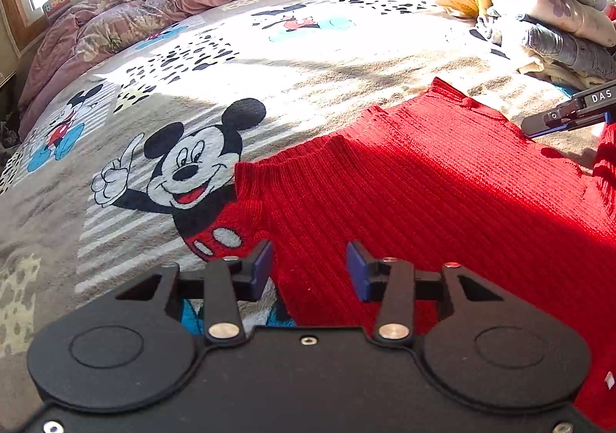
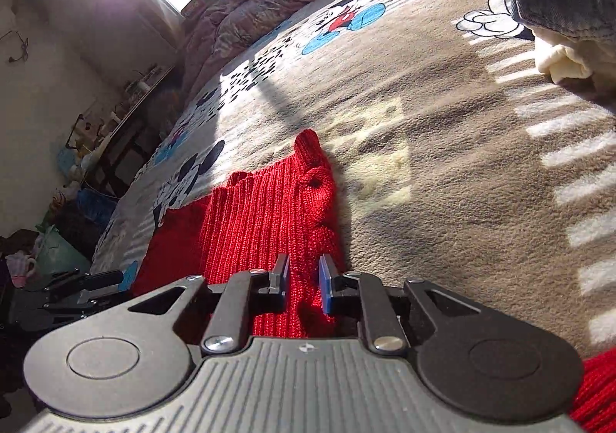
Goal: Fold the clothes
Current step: 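Grasp a red sweater sleeve cuff with the right gripper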
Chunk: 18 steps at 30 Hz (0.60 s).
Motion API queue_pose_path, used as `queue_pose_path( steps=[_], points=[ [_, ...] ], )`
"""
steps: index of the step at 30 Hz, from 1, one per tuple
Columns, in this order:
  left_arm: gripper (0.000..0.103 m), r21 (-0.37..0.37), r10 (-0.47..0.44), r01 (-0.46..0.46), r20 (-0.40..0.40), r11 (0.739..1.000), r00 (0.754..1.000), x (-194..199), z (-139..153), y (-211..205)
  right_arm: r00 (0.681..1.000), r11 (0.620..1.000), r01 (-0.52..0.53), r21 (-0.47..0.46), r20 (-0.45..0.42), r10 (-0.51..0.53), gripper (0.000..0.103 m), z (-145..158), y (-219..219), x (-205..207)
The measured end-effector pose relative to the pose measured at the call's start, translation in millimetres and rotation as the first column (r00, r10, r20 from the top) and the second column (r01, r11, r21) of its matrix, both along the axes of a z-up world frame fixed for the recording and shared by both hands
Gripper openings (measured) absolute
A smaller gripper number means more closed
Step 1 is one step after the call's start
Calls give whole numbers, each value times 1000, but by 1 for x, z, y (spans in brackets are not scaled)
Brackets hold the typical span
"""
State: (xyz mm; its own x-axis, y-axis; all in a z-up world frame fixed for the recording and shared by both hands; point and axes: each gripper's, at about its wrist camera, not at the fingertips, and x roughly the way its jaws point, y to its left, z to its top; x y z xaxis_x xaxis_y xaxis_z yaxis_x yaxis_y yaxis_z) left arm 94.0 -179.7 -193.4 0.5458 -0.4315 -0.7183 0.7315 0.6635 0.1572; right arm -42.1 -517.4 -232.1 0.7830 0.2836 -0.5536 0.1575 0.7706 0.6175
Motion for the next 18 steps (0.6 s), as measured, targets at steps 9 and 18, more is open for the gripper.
queue_pose_path(
  steps=[9, 18],
  points=[
    [38, -41, 51, -53, -43, 998, 998, 39, -10, -16, 1000, 999, 9, -49, -15, -9, 26, -5, -14, 63],
    [38, -63, 70, -74, -64, 995, 995, 48, -7, -31, 999, 1000, -6, 28, 33, 5, 38, 16, -21, 84]
  ],
)
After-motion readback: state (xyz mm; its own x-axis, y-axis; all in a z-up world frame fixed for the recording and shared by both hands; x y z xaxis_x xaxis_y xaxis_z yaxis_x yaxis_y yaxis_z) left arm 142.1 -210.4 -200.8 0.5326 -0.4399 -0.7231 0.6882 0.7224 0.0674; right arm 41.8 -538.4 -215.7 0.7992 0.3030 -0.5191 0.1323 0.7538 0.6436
